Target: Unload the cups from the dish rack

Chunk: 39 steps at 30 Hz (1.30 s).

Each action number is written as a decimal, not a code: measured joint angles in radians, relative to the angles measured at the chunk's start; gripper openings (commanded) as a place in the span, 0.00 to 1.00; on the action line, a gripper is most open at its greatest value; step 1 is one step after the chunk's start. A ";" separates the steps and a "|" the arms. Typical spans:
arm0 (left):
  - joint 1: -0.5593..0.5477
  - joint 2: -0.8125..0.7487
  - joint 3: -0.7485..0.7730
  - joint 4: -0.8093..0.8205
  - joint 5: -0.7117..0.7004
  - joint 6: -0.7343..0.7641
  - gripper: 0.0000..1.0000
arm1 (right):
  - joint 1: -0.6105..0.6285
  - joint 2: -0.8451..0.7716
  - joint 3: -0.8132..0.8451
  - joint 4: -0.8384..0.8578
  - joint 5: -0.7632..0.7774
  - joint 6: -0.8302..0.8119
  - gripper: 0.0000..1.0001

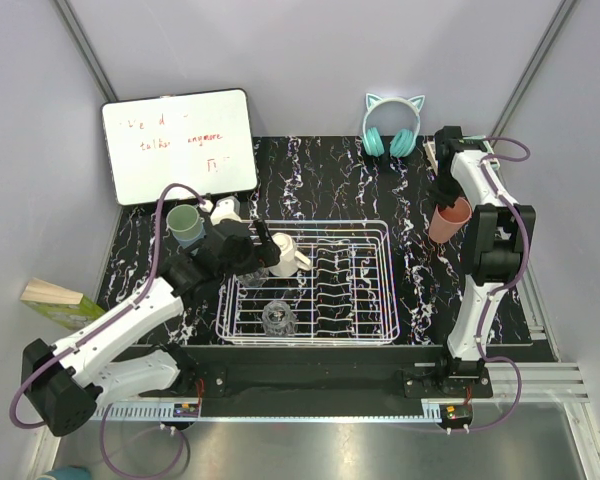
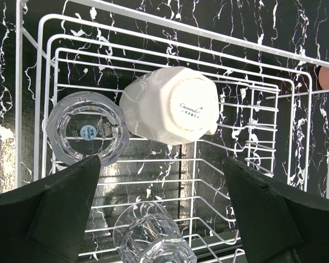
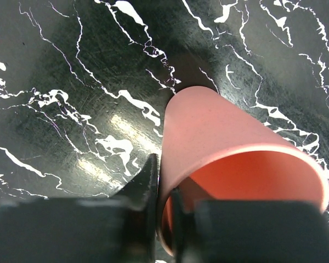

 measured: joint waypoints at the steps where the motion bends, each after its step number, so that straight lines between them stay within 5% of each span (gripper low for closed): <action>1: 0.000 0.002 0.000 0.000 0.002 0.000 0.99 | 0.000 0.000 0.000 0.000 0.000 0.001 0.31; 6: 0.000 0.007 0.000 0.000 0.005 0.000 0.99 | -0.001 0.000 -0.013 0.010 -0.007 0.002 0.49; 16: 0.000 0.007 0.000 0.000 0.016 0.018 0.99 | -0.001 -0.048 -0.019 0.015 -0.034 0.000 0.66; 25: 0.000 0.006 0.017 0.000 0.010 0.069 0.99 | 0.007 -0.290 -0.029 0.076 -0.137 -0.008 0.86; 29: 0.000 0.001 0.017 0.000 -0.017 0.107 0.99 | 0.063 -0.526 -0.198 0.218 -0.200 -0.027 1.00; 39: 0.000 -0.016 0.017 -0.015 -0.076 0.182 0.99 | 0.347 -0.884 -0.663 0.458 -0.332 -0.030 1.00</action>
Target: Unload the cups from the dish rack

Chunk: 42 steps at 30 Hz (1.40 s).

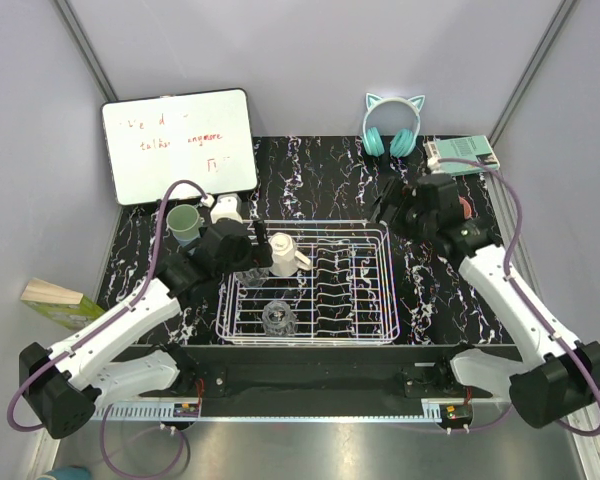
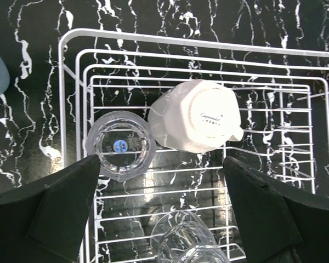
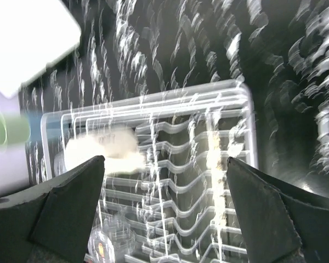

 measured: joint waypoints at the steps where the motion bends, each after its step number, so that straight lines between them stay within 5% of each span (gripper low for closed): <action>1: 0.000 0.000 0.000 -0.006 -0.003 0.004 0.99 | 0.026 -0.018 -0.035 0.016 -0.008 0.004 1.00; 11: 0.000 0.038 0.000 -0.040 -0.021 0.006 0.99 | 0.155 -0.318 -0.327 0.188 -0.049 0.077 0.97; 34: 0.092 0.319 0.076 -0.064 -0.029 -0.028 0.99 | 0.207 -0.376 -0.430 0.270 -0.121 0.082 0.98; 42: 0.099 0.332 0.071 -0.045 -0.001 -0.038 0.82 | 0.207 -0.380 -0.446 0.272 -0.121 0.082 0.98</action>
